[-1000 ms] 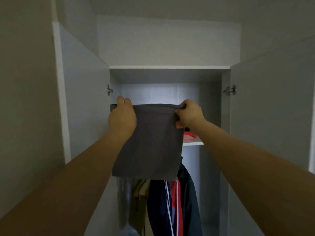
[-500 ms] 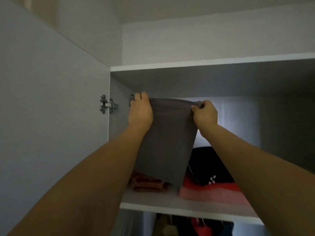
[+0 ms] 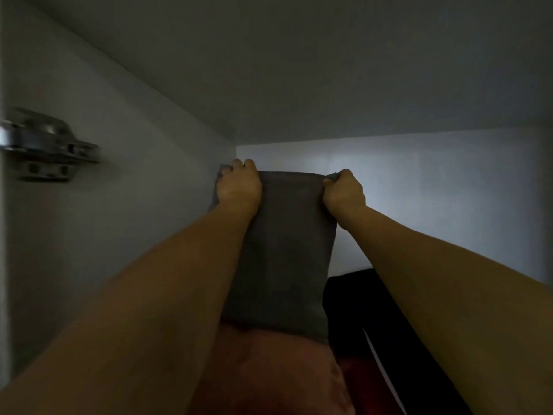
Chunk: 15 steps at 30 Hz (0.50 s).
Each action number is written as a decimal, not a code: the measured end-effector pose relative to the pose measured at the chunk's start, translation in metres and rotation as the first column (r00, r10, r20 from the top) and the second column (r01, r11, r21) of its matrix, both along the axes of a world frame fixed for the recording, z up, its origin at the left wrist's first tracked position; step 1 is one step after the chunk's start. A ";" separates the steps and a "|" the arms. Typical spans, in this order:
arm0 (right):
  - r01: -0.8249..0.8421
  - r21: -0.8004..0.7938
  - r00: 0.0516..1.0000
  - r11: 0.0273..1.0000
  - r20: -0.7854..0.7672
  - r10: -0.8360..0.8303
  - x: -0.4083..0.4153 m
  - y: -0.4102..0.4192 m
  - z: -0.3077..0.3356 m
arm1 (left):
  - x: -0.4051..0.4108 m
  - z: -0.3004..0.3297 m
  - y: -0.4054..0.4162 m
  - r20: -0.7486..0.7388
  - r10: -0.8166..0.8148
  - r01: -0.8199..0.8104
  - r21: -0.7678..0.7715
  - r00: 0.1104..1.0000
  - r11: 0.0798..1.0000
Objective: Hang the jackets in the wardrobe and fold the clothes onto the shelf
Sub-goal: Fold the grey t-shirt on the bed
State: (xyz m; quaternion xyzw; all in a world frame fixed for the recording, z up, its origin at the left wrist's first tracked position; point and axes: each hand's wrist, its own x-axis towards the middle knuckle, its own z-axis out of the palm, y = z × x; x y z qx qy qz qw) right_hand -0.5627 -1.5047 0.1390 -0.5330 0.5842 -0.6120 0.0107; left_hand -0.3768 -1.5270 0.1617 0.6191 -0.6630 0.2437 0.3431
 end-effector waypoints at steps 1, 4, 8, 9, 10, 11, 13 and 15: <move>-0.009 0.007 1.000 1.000 -0.003 0.009 -0.001 -0.018 -0.004 | -0.002 -0.003 -0.019 0.017 0.013 -0.014 0.024 1.000 1.000; -0.010 0.083 0.999 0.996 -0.030 0.012 -0.002 -0.070 -0.019 | -0.008 -0.020 -0.074 0.048 0.040 -0.045 0.107 0.998 0.993; 0.057 0.241 0.998 0.969 -0.047 -0.047 -0.011 -0.131 -0.059 | -0.020 -0.064 -0.137 0.092 0.038 -0.060 0.240 0.995 0.969; 0.067 0.277 0.997 0.959 -0.053 -0.054 -0.014 -0.143 -0.075 | -0.023 -0.077 -0.150 0.091 0.024 -0.048 0.270 0.996 0.962; 0.072 0.313 0.997 0.947 -0.058 -0.057 -0.016 -0.154 -0.091 | -0.024 -0.089 -0.161 0.083 0.004 -0.028 0.300 0.997 0.953; 0.078 0.341 0.996 0.937 -0.060 -0.061 -0.016 -0.163 -0.108 | -0.025 -0.104 -0.171 0.076 -0.022 -0.005 0.331 0.997 0.944; 0.108 0.331 0.993 0.937 -0.089 -0.083 -0.010 -0.177 -0.141 | -0.024 -0.132 -0.187 0.043 -0.050 0.030 0.388 0.998 0.921; 0.143 0.284 0.983 0.948 -0.155 -0.101 -0.002 -0.182 -0.167 | -0.021 -0.157 -0.194 -0.009 -0.043 0.042 0.436 0.999 0.899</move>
